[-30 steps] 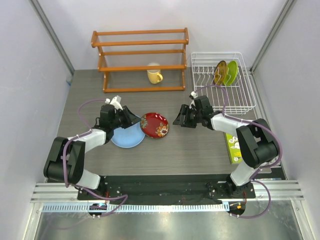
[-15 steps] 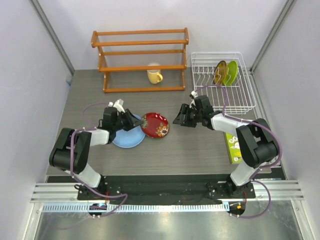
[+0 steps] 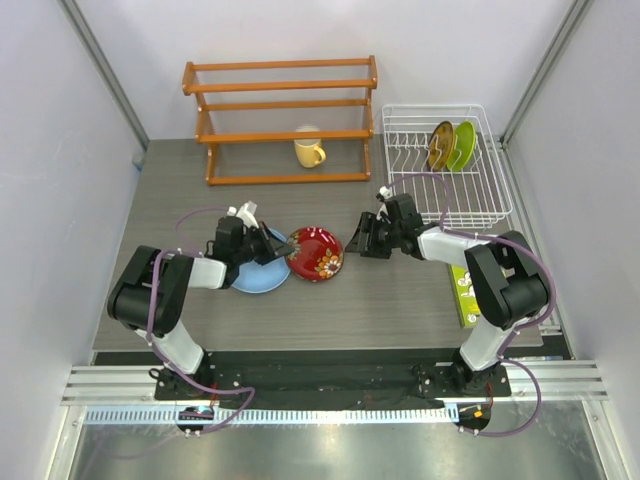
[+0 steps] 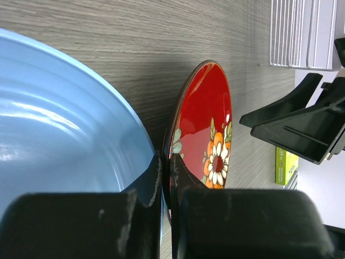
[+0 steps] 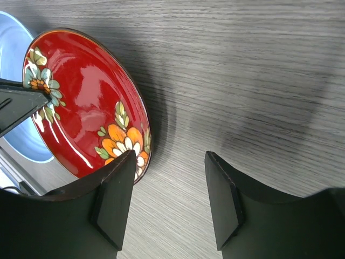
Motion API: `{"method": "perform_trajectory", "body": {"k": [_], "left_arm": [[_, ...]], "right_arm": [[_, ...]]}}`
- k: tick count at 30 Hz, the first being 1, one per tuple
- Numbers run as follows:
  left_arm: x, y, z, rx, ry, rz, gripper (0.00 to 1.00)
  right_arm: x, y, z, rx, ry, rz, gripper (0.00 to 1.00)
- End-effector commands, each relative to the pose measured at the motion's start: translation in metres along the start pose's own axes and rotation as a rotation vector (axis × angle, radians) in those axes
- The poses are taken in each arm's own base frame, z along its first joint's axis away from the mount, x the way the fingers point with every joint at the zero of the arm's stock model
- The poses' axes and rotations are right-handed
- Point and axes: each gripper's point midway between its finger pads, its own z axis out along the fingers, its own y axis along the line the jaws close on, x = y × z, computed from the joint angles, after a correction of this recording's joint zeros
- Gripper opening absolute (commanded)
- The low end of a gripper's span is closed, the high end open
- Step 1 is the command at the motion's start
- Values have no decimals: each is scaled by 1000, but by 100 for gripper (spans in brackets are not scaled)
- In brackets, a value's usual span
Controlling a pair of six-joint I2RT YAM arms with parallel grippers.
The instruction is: Unload the plates from the dish rack
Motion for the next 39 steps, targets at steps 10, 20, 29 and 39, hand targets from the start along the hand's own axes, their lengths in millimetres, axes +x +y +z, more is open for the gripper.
{"method": "perform_trajectory", "body": {"k": [10, 20, 29, 39], "left_arm": [[-34, -50, -17, 114, -93, 89, 0], [-68, -42, -61, -36, -217, 151, 0], [-86, 12, -115, -231, -352, 97, 0], [-70, 38, -123, -302, -334, 49, 0]], "right_arm": [[-23, 2, -12, 43, -99, -52, 59], [-44, 11, -45, 104, -162, -113, 60], [-44, 12, -49, 104, -158, -119, 60], [-53, 15, -56, 108, -174, -135, 60]]}}
